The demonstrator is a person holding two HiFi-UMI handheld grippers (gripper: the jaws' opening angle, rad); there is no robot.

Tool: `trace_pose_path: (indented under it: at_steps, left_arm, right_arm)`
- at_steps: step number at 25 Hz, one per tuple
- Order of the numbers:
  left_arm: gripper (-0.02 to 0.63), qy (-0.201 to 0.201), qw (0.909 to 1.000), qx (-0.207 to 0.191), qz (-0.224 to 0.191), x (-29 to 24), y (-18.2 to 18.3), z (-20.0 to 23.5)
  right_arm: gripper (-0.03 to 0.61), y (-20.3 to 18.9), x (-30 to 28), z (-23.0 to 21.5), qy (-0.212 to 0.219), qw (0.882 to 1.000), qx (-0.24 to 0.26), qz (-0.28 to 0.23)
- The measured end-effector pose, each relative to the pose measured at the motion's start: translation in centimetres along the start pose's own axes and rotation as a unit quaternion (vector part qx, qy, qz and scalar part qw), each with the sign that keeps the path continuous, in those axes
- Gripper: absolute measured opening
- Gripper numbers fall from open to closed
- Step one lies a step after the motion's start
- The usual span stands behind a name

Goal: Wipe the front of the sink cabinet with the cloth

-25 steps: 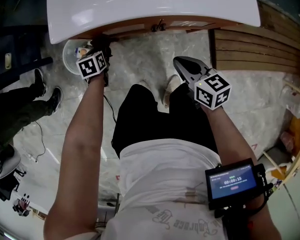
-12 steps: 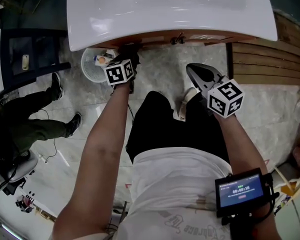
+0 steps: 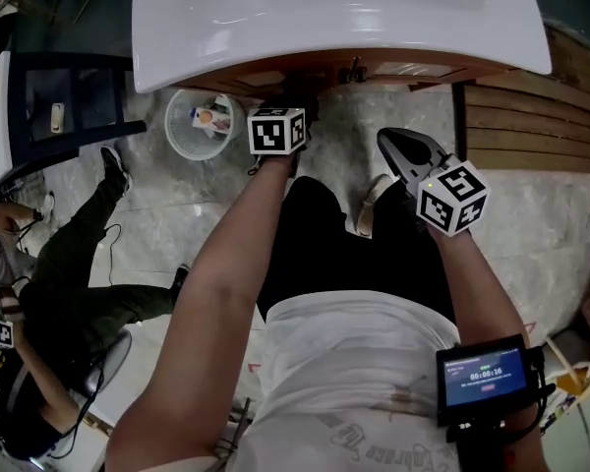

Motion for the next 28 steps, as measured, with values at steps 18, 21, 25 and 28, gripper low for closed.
trace_pose_path:
  at_steps: [18, 21, 25, 28]
  left_arm:
    - [0.106, -0.045, 0.999, 0.001, 0.007, -6.1, -1.8, -6.2]
    - [0.106, -0.037, 0.9993, 0.008, 0.01, -6.9, -2.3, -5.6]
    - [0.106, -0.001, 0.9997, 0.023, -0.007, -6.6, -2.1, -3.1]
    - [0.106, 0.021, 0.9993, 0.025, -0.017, -5.5, -2.1, -0.6]
  right_arm:
    - [0.014, -2.3, 2.7, -3.2, -0.02, 1.0, -0.003, -0.01]
    - [0.014, -2.6, 2.8, -3.7, -0.02, 1.0, -0.002, -0.006]
    - [0.014, -2.9, 2.8, -3.9, -0.021, 1.0, -0.002, -0.002]
    - [0.014, -3.1, 2.4, -3.6, -0.018, 1.0, 0.003, 0.001]
Point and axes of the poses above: the fingertips, and each gripper's own axes: x backward along the fingers, z to its left, y out of its top, the point moved 1 cm from there along x, backward along the fingers, and after that the axes turned 1 degree about -y, right-handed, at the moved point
